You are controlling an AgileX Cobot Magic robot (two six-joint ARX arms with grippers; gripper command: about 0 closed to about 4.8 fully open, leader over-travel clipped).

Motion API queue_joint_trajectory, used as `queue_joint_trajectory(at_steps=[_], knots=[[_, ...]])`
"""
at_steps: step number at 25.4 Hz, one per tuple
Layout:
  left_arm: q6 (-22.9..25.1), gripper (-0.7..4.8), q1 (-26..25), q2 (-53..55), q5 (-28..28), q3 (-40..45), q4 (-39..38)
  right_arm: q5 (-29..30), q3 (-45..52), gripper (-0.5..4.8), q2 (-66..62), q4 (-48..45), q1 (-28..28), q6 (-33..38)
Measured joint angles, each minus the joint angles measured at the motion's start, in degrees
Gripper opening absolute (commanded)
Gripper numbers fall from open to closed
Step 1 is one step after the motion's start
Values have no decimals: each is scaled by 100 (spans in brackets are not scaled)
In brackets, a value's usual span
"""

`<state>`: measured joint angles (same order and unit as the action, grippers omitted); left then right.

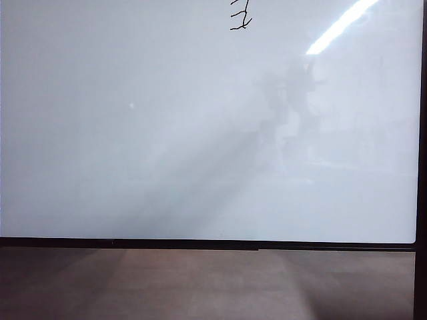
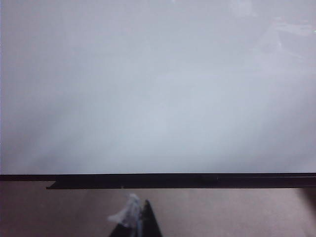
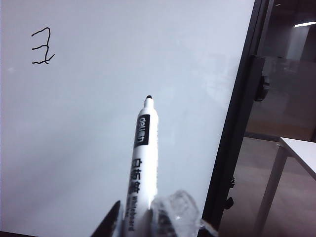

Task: Reach to the right to find the marker pen, pick it up, and write the number 3 on the whiteboard.

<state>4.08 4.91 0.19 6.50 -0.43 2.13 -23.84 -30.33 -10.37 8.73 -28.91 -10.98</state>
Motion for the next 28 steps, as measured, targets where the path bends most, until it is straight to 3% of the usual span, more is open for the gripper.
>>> queue_joint_trajectory(at_steps=[23, 26, 28], knots=[[0, -4, -4, 0, 0, 0, -2, 0, 37, 31, 2, -44, 35, 2], [0, -4, -4, 0, 0, 0, -2, 2, 247, 31, 2, -76, 339, 2], [0, -4, -4, 0, 0, 0, -2, 323, 592, 31, 37, -81, 896, 2]])
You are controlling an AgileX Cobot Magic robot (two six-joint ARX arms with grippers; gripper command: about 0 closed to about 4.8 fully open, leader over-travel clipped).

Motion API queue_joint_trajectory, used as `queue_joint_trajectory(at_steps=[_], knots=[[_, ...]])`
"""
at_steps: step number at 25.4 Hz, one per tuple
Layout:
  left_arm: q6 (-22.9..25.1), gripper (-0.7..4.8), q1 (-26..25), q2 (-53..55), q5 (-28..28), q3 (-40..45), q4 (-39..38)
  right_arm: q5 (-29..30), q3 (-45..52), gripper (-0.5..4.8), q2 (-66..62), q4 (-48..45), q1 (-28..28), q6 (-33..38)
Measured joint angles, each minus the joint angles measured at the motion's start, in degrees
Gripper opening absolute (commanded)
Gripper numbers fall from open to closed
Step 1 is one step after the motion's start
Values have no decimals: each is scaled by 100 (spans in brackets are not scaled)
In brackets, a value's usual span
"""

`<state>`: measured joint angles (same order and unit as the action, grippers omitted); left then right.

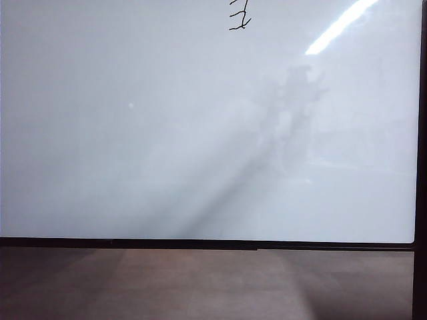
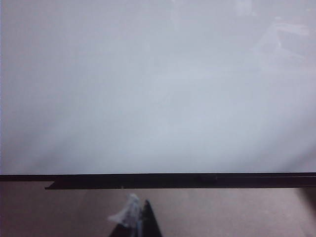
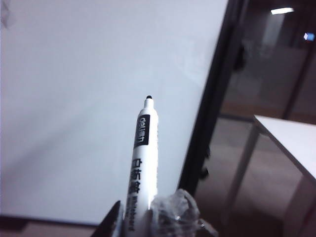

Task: Reach to the right to find the marker pen, pick it up, and write the number 3 on the whiteboard.

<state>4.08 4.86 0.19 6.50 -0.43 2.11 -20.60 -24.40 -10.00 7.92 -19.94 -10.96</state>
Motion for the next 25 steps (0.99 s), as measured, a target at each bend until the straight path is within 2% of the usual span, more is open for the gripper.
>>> queue_joint_trajectory(at_steps=[1, 3, 5, 14, 20, 25], knots=[[0, -4, 0, 0, 0, 0, 0, 304, 186, 31, 55, -28, 225, 0], [0, -4, 0, 0, 0, 0, 0, 1272, 688, 31, 315, -356, 726, 26], [0, -4, 0, -2, 0, 0, 0, 1707, 1117, 31, 680, -684, 1056, 212], [0, -4, -2, -2, 0, 0, -28, 1628, 2393, 31, 975, -1226, 1196, 929], [0, -4, -2, -2, 0, 0, -31, 1626, 2393, 31, 986, -1259, 1757, 953], [0, -4, -2, 0, 0, 0, -31, 1631, 2393, 31, 986, -1296, 1801, 953]])
